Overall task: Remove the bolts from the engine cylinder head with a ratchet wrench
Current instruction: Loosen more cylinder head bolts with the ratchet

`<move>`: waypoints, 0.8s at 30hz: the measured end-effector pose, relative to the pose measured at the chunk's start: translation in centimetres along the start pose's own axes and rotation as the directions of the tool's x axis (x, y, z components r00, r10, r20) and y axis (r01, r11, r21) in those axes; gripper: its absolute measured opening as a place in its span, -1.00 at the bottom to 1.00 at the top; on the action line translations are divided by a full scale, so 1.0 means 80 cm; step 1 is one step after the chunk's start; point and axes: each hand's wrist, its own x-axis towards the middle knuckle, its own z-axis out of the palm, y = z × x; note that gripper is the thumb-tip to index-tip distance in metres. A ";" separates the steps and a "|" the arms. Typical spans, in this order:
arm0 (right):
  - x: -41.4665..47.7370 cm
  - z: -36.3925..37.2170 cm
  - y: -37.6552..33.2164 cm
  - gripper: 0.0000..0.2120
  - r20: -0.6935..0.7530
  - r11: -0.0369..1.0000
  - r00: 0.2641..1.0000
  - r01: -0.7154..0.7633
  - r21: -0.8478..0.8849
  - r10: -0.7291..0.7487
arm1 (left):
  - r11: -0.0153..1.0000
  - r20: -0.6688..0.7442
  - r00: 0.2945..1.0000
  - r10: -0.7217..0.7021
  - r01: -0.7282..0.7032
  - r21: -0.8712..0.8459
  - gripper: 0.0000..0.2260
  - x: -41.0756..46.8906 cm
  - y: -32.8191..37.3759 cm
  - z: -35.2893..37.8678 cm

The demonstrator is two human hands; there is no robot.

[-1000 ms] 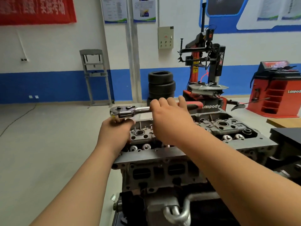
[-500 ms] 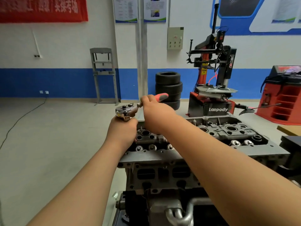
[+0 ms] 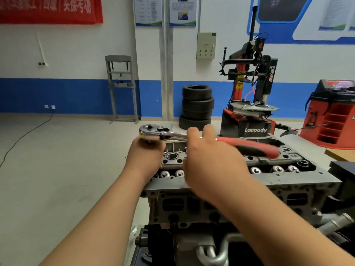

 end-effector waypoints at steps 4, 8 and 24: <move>0.083 0.011 0.005 -0.65 0.112 0.992 0.992 -0.071 0.102 0.059 | 0.994 0.017 1.000 -0.022 0.024 -0.110 -0.87 0.002 -0.006 -0.002; 0.142 0.023 -0.032 -0.52 0.255 0.987 0.961 0.073 0.145 -0.108 | 0.989 0.020 0.999 -0.030 0.033 -0.143 -0.85 0.002 -0.003 -0.005; -0.036 0.003 -0.025 -0.15 0.051 0.989 0.994 0.087 0.122 -0.094 | 0.994 0.007 0.994 0.110 -0.110 -0.005 -0.72 -0.001 0.002 -0.003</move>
